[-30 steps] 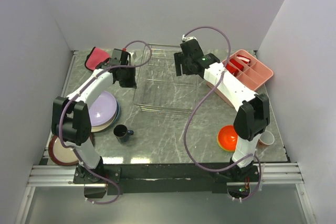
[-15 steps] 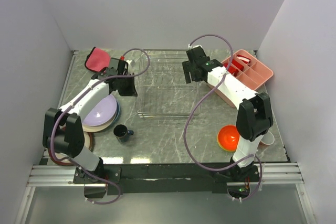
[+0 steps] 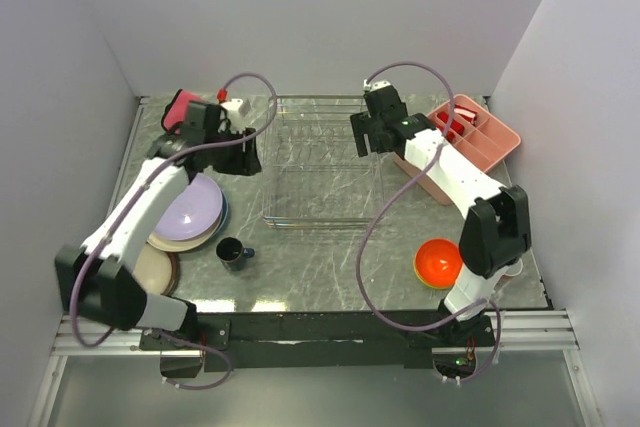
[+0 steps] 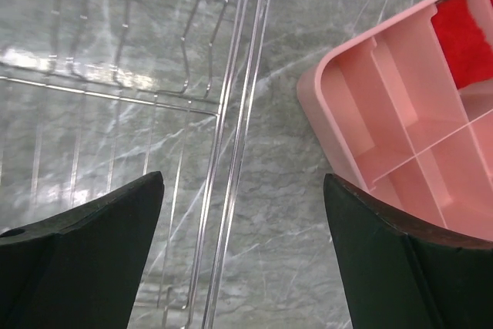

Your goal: Load the mixed dishes into the dish rack

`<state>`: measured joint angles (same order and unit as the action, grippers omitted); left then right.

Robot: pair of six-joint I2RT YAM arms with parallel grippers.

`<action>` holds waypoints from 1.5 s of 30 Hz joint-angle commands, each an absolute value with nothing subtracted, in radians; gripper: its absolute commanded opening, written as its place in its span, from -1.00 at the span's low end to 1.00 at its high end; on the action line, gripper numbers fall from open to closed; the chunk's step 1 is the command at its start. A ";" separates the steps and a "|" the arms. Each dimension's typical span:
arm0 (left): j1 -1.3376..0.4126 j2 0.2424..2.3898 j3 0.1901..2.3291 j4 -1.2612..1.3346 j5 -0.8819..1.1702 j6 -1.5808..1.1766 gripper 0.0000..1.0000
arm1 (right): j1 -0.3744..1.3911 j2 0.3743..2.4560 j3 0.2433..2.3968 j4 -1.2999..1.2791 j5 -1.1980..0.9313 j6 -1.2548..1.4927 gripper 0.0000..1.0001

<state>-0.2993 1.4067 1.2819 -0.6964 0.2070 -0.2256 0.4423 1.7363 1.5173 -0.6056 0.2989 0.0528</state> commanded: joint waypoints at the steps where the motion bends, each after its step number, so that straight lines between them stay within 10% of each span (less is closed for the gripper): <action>1: -0.287 1.209 1.292 -0.788 0.262 0.113 0.30 | 0.443 1.606 1.491 -0.578 0.249 0.022 0.85; 10: -0.308 0.922 1.053 -1.149 0.595 0.963 0.50 | 0.445 1.523 1.414 -0.638 0.004 -0.130 1.00; 33: -0.405 1.061 0.781 -0.934 0.364 0.769 0.18 | 0.445 1.436 1.335 -0.644 -0.020 -0.176 1.00; 45: -0.419 1.109 0.787 -0.942 0.347 0.739 -0.44 | 0.445 1.466 1.351 -0.632 -0.017 -0.176 1.00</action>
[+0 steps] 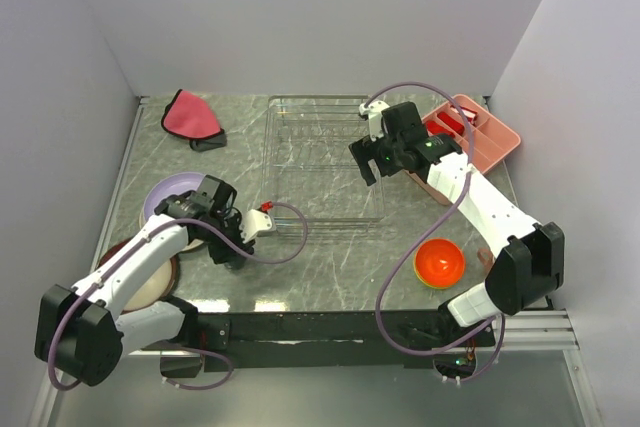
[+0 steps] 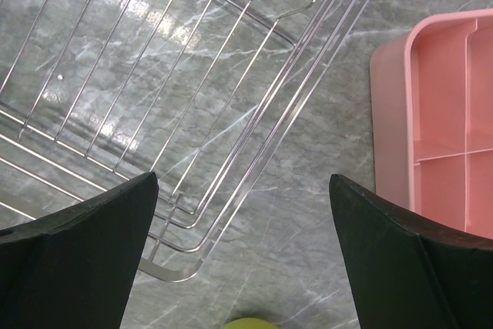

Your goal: Load the mixed dishes into the dish rack

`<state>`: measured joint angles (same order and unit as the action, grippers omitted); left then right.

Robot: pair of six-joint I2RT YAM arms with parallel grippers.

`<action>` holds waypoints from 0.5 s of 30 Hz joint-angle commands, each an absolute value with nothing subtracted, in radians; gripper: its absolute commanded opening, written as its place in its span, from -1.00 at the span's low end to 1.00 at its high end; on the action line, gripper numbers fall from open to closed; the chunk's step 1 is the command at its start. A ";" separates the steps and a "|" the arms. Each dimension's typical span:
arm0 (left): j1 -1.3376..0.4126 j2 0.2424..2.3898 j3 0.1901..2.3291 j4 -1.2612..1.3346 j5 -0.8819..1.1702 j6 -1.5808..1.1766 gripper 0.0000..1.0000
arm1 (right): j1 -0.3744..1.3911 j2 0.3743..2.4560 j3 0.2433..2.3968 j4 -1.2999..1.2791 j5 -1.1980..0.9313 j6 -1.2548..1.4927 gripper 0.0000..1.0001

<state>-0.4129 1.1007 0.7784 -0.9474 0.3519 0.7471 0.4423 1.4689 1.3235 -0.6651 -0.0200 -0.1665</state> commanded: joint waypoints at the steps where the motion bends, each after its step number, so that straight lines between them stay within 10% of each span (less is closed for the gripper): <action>1: -0.420 1.111 0.787 -0.954 0.350 0.747 -0.46 | 0.443 1.465 1.350 -0.634 -0.017 -0.176 1.00; 6: -0.422 1.131 0.811 -0.991 0.353 0.744 -0.94 | 0.443 1.457 1.345 -0.629 -0.012 -0.175 1.00; 15: -0.420 1.011 1.148 -1.164 0.480 0.712 -0.98 | 0.427 1.371 1.404 -0.683 -0.418 -0.003 1.00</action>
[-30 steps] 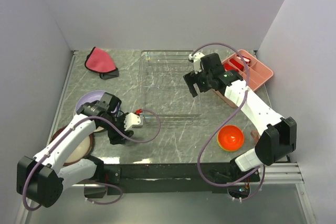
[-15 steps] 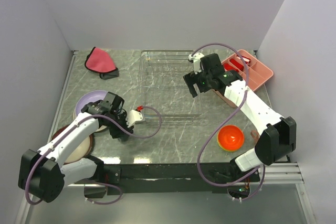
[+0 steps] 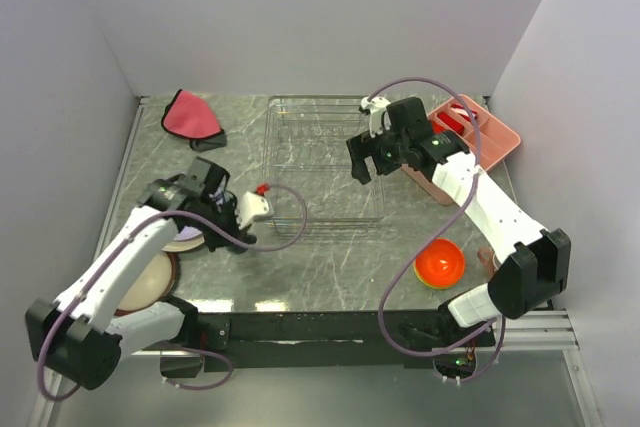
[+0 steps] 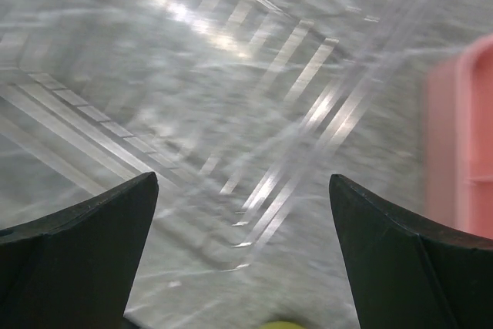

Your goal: Load the mixed dishes into the dish rack

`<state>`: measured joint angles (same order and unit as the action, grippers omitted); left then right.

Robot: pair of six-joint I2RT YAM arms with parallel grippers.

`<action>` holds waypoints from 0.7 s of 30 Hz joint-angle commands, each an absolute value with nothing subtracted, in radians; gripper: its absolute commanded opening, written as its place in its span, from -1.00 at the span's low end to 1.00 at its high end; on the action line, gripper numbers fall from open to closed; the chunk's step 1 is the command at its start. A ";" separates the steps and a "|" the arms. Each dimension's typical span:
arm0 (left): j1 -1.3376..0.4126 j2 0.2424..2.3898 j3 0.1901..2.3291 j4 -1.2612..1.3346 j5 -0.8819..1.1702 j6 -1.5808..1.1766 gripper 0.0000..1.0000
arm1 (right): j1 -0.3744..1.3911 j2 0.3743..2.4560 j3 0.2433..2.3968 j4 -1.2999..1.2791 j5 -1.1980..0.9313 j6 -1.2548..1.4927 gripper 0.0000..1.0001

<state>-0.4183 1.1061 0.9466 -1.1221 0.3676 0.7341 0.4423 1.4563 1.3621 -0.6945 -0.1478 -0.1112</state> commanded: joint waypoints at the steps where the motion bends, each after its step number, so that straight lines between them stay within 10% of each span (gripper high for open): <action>1: -0.420 0.999 1.169 -1.143 0.529 0.680 -0.98 | 0.419 1.371 1.388 -0.628 -0.543 0.088 1.00; 13: -0.445 0.865 0.901 -0.118 0.456 0.272 -0.98 | 0.310 1.555 1.338 -0.106 -1.092 0.788 1.00; 21: -0.482 1.072 0.995 -0.104 0.446 0.181 -0.98 | 0.268 1.608 1.269 -0.023 -1.182 0.879 1.00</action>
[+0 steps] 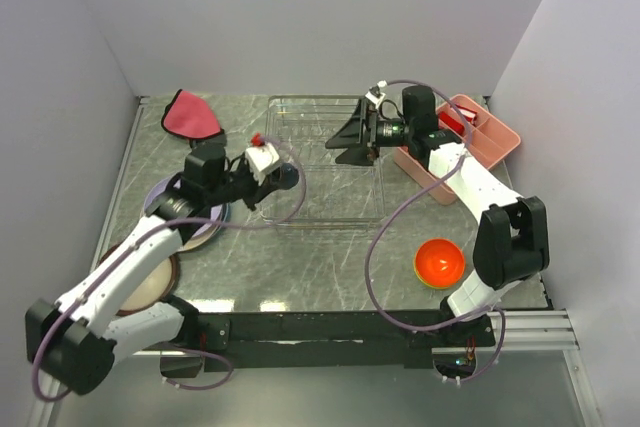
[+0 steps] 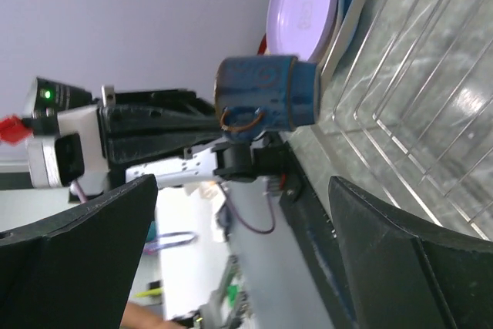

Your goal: Load the mixed dishes into the dish rack

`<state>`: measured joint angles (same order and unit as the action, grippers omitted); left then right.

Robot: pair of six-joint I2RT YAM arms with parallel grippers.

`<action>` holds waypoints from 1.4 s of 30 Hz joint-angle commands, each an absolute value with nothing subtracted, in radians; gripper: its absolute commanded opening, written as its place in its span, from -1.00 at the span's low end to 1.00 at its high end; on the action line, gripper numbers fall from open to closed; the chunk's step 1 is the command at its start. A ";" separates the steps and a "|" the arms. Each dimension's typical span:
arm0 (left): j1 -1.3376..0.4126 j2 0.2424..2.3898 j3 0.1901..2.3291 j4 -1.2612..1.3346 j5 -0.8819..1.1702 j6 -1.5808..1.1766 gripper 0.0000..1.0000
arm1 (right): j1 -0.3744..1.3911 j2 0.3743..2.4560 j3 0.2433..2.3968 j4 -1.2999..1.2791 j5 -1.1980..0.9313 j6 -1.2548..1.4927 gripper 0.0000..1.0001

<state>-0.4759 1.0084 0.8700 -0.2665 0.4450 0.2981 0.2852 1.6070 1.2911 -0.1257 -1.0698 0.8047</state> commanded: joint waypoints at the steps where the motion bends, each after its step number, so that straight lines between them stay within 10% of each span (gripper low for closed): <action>1: -0.480 1.100 1.017 -0.116 0.471 0.123 -0.98 | 0.264 1.608 1.243 0.033 -1.221 0.880 1.00; 10: -0.494 1.287 1.100 -0.013 0.451 -0.173 -0.98 | 0.180 1.656 1.172 0.073 -1.154 1.022 1.00; 30: -0.810 1.423 0.611 0.993 -0.233 0.799 -0.98 | 0.184 1.732 1.201 -0.180 -1.069 1.074 0.40; 42: -0.874 1.442 0.598 1.020 -0.226 0.834 -0.98 | 0.212 1.818 1.252 0.023 -1.114 1.170 0.25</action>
<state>-0.8482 1.4528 0.5995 0.8806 -0.2111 0.7929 0.1993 1.8107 1.2057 -0.0750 -1.0828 1.1229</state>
